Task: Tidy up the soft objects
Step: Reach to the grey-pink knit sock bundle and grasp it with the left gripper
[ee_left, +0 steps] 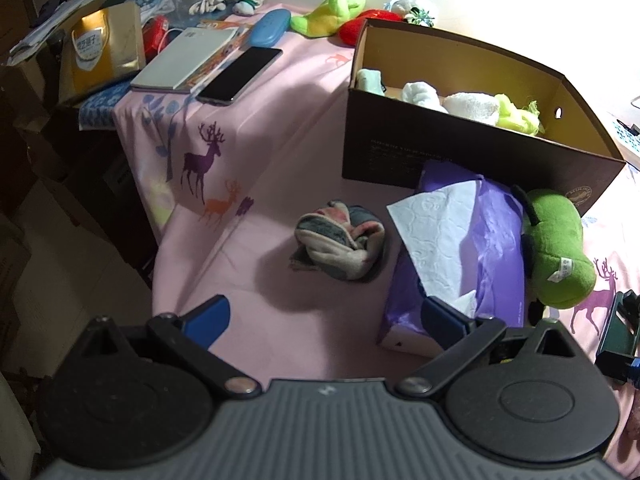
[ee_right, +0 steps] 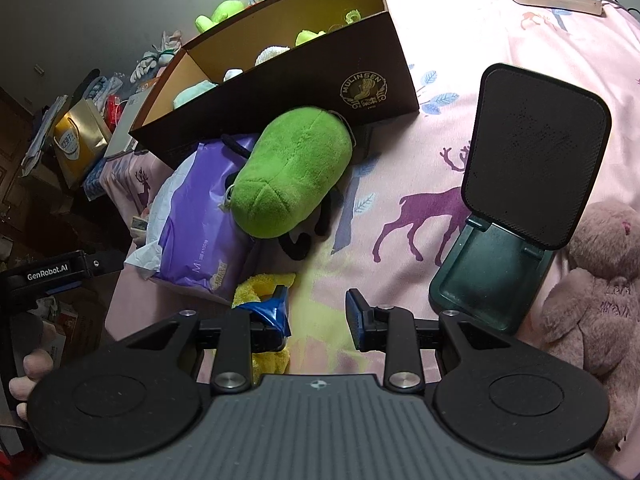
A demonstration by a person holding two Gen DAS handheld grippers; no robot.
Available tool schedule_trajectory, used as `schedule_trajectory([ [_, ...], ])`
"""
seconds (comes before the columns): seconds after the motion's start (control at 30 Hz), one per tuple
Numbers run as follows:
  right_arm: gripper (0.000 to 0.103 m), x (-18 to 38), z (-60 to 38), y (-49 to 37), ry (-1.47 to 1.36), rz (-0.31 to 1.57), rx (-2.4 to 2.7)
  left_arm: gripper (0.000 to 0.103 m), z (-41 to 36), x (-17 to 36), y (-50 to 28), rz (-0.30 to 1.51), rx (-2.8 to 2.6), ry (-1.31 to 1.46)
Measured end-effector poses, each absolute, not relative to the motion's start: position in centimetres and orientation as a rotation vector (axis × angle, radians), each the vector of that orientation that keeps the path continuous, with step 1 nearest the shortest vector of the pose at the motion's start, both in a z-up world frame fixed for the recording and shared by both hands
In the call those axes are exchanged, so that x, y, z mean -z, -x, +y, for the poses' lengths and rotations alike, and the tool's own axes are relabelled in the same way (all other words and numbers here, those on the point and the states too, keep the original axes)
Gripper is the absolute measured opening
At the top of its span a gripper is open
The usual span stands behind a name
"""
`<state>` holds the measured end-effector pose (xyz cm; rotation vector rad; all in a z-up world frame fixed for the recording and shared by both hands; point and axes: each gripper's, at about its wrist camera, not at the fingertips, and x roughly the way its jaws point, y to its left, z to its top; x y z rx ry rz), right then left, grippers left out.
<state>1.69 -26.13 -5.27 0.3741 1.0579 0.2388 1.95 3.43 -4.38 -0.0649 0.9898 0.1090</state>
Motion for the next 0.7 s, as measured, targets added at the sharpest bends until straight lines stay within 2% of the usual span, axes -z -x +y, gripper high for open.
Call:
schedule_trajectory([
  [0.7,0.014,5.0,-25.2,-3.3,-0.387,1.075,-0.163,0.100,8.7,8.0,-6.6,0.950,-0.048,0.330],
])
